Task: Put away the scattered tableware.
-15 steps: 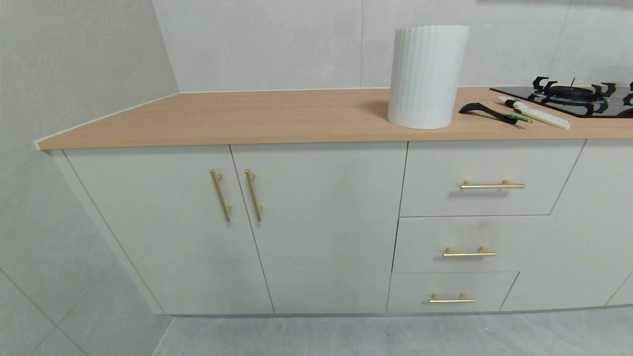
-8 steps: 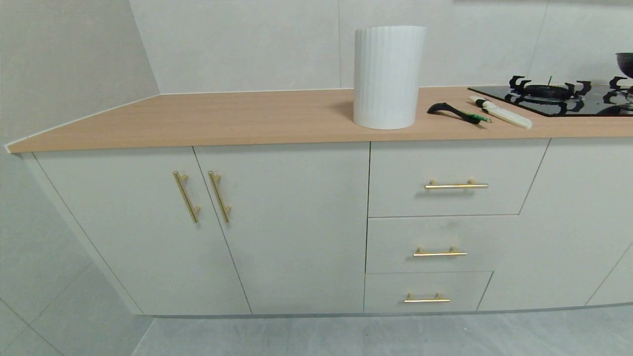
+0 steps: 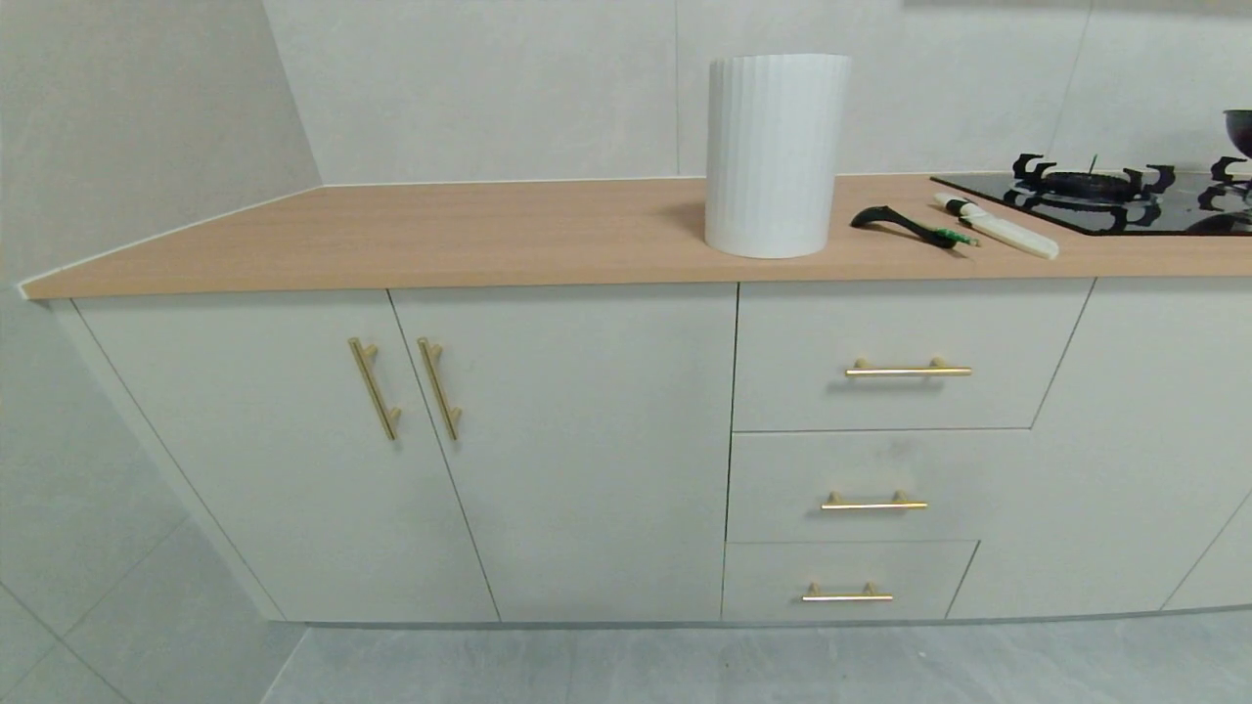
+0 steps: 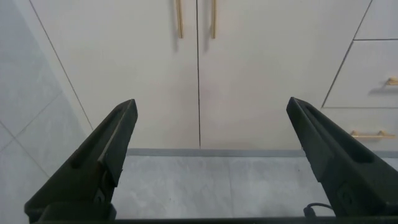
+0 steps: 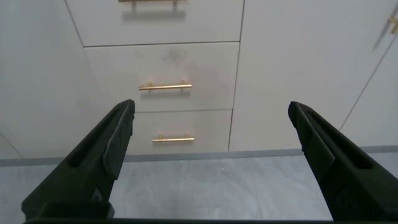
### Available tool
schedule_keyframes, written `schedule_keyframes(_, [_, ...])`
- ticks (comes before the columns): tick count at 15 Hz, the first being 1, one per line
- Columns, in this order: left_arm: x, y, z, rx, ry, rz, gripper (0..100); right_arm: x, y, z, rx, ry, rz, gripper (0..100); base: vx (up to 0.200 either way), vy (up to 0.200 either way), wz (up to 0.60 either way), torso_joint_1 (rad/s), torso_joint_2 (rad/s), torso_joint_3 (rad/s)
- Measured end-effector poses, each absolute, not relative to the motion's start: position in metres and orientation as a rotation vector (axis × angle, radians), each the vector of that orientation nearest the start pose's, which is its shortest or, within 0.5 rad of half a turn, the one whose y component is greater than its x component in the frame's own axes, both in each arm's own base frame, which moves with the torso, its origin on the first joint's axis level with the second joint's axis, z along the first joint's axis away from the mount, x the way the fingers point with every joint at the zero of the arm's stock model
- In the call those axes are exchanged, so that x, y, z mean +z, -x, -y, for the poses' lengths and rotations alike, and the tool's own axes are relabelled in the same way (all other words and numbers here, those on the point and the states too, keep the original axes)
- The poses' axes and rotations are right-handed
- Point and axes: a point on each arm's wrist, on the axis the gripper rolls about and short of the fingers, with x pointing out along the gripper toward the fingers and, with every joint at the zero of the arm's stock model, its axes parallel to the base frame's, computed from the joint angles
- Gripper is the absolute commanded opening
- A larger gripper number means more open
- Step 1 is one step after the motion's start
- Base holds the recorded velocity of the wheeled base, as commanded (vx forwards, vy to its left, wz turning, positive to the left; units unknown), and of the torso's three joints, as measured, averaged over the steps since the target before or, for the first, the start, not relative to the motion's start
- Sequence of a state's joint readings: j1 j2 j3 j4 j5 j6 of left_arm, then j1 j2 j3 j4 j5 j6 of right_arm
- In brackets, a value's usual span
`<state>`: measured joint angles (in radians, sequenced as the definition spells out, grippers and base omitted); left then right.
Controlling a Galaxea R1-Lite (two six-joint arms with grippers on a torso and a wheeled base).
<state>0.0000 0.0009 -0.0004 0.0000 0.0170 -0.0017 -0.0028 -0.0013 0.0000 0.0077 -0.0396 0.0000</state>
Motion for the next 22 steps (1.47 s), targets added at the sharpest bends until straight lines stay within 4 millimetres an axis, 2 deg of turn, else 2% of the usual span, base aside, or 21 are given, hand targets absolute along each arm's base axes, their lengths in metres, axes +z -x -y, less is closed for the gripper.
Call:
schedule_keyframes(1, [0.076, 0.023, 0.000, 0.017, 0.002, 0.000, 100, 0.075, 0.023, 0.001, -0.043, 0.000, -0.006, 100, 0.200, 0.000, 0.00, -0.002, 0.00, 0.002])
schedule_keyframes(16, [0.075, 0.023, 0.000, 0.018, 0.003, -0.001, 100, 0.078, 0.024, 0.001, -0.030, 0.008, 0.007, 100, 0.000, 0.000, 0.00, 0.000, 0.00, 0.000])
schedule_keyframes(19, [0.075, 0.023, 0.000, 0.017, 0.003, -0.001, 100, 0.105, 0.030, 0.000, 0.012, 0.001, 0.073, 100, 0.000, 0.000, 0.00, 0.000, 0.00, 0.000])
schedule_keyframes(22, [0.076, 0.023, 0.000, 0.017, 0.003, 0.000, 100, 0.134, 0.020, -0.002, 0.084, 0.008, 0.011, 100, 0.000, 0.000, 0.00, 0.000, 0.00, 0.000])
